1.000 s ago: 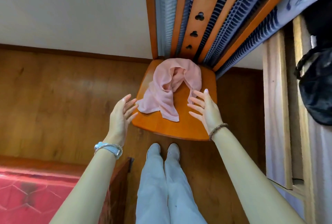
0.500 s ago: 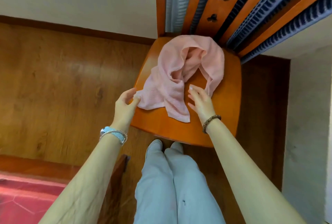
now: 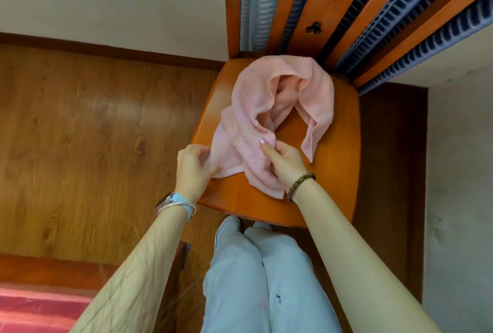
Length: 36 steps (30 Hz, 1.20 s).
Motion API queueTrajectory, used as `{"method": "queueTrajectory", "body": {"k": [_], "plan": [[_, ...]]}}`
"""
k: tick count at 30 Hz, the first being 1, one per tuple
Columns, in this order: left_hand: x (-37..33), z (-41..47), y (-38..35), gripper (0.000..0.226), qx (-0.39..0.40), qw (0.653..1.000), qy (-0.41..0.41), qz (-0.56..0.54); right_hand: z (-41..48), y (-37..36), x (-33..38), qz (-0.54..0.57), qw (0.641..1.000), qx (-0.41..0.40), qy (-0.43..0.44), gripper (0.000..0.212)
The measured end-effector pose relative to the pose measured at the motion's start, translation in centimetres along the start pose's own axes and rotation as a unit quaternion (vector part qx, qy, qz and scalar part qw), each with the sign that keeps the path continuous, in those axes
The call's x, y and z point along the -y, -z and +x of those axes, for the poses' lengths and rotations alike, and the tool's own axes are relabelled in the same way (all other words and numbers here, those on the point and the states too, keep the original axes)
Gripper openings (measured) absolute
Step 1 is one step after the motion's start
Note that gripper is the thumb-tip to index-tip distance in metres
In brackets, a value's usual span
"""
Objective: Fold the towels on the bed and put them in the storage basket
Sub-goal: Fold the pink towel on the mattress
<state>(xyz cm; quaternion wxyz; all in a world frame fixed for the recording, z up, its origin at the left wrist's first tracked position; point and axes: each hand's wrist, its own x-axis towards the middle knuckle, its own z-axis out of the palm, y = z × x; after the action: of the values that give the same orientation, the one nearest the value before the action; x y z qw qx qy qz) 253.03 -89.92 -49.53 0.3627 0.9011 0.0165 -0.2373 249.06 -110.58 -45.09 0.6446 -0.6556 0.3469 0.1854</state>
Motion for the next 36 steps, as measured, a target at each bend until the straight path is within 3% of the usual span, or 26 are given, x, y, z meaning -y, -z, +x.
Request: {"method": "queueTrajectory", "body": {"k": [2, 5, 12, 16, 19, 20, 24, 31, 36], "plan": [[-0.3, -0.1, 0.5, 0.019, -0.015, 1.0, -0.006, 0.023, -0.8, -0.3, 0.7, 0.032, 0.999, -0.007, 0.0, 0.069], [-1.5, -1.0, 2.0, 0.01, -0.024, 0.999, 0.02, -0.015, -2.4, -0.2, 2.1, 0.074, 0.997, -0.032, 0.007, 0.057], [-7.3, -6.0, 8.0, 0.018, -0.094, 0.986, 0.043, -0.128, -7.9, -0.5, 7.2, 0.109, 0.993, -0.047, 0.029, 0.026], [-11.3, -9.1, 12.3, 0.019, -0.148, 0.973, 0.037, -0.175, -11.7, -0.6, 11.9, 0.102, 0.991, -0.064, 0.053, 0.032], [-13.9, -10.9, 15.8, 0.02, -0.185, 0.959, 0.035, -0.213, -15.0, -0.3, 15.9, 0.083, 0.989, -0.096, 0.077, 0.06], [-14.7, -11.5, 17.0, 0.021, -0.199, 0.952, 0.034, -0.231, -16.0, -0.3, 17.2, 0.078, 0.987, -0.103, 0.091, 0.061], [-17.8, -13.7, 21.5, 0.027, -0.238, 0.931, 0.011, -0.277, -19.9, -0.2, 22.0, 0.093, 0.98, -0.115, 0.131, 0.04], [-21.2, -17.6, 27.1, 0.018, -0.295, 0.904, -0.036, -0.308, -24.9, -0.6, 26.5, 0.088, 0.971, -0.088, 0.205, 0.024], [-20.8, -21.1, 29.1, 0.019, -0.353, 0.882, -0.023, -0.311, -26.8, -1.9, 28.5, 0.055, 0.968, -0.047, 0.241, 0.02]]}}
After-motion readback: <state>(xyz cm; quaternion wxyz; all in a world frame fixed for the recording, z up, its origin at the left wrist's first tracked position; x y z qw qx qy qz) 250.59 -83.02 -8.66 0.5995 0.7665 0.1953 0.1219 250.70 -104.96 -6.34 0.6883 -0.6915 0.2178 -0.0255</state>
